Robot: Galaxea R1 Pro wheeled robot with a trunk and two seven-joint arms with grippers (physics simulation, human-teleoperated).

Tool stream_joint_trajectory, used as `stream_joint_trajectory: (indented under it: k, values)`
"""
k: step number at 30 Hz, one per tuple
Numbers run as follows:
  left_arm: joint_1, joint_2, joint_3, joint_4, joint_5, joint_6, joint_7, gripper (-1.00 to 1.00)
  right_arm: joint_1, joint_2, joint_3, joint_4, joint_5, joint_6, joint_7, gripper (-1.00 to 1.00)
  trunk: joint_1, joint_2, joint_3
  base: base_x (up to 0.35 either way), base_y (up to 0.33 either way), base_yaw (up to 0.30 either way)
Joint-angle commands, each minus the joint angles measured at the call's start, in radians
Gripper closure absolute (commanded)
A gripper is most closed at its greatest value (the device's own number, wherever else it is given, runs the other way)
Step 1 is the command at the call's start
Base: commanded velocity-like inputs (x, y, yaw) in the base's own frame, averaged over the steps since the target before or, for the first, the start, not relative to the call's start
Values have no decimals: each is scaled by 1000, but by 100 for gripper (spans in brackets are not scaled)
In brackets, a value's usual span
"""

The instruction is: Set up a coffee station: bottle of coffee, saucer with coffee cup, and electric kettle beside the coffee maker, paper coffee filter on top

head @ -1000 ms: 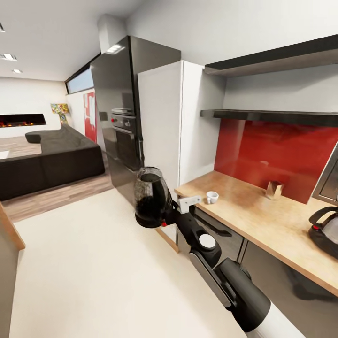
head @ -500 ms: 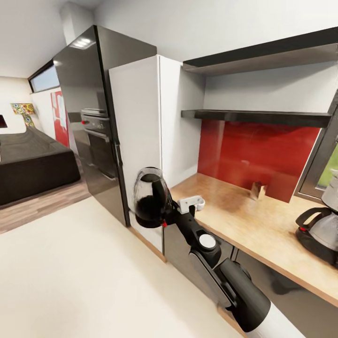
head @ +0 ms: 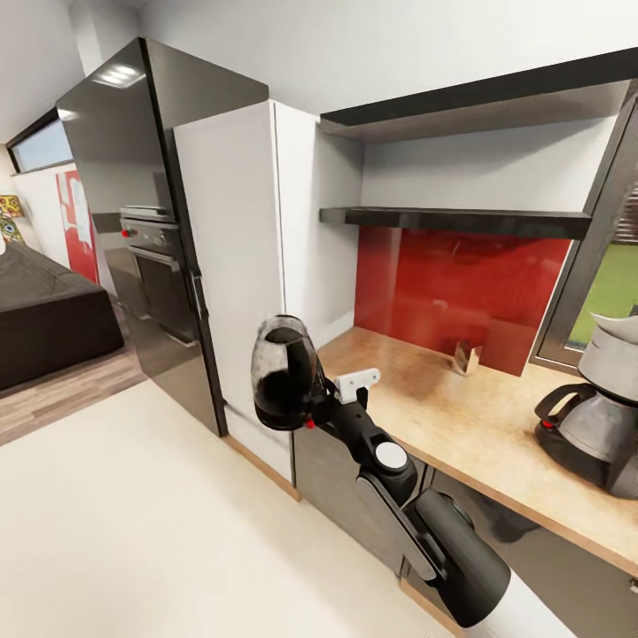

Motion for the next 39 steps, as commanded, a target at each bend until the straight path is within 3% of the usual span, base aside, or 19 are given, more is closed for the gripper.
stream_joint_trajectory:
  k: [1, 10, 14, 18, 30, 39]
  values:
    - [-1, 0, -7, 1, 6, -3, 1, -100, -1, 0, 2, -2, -6, 3, -9, 100, 1, -2, -2, 0, 0, 0]
    - [-1, 0, -7, 1, 6, -4, 1, -100, -1, 0, -2, -4, -5, 4, -11, 100, 1, -2, -2, 0, 0, -176]
    - [-1, 0, -7, 1, 6, -3, 1, -100, -1, 0, -42, -3, -6, 4, -11, 100, 1, -2, -2, 0, 0, -224]
    - [-1, 0, -7, 1, 6, -4, 1, -100, -1, 0, -56, -2, -6, 4, -11, 100, 1, -2, -2, 0, 0, -240]
    - [-1, 0, -6, 1, 6, -4, 1, -100, -1, 0, -58, 0, -5, 4, -11, 100, 1, -2, -2, 13, 7, -273]
    - [-1, 0, -7, 1, 6, -4, 1, -100, -1, -1, -58, 3, -4, 4, -10, 100, 1, -2, -2, 151, 253, -276]
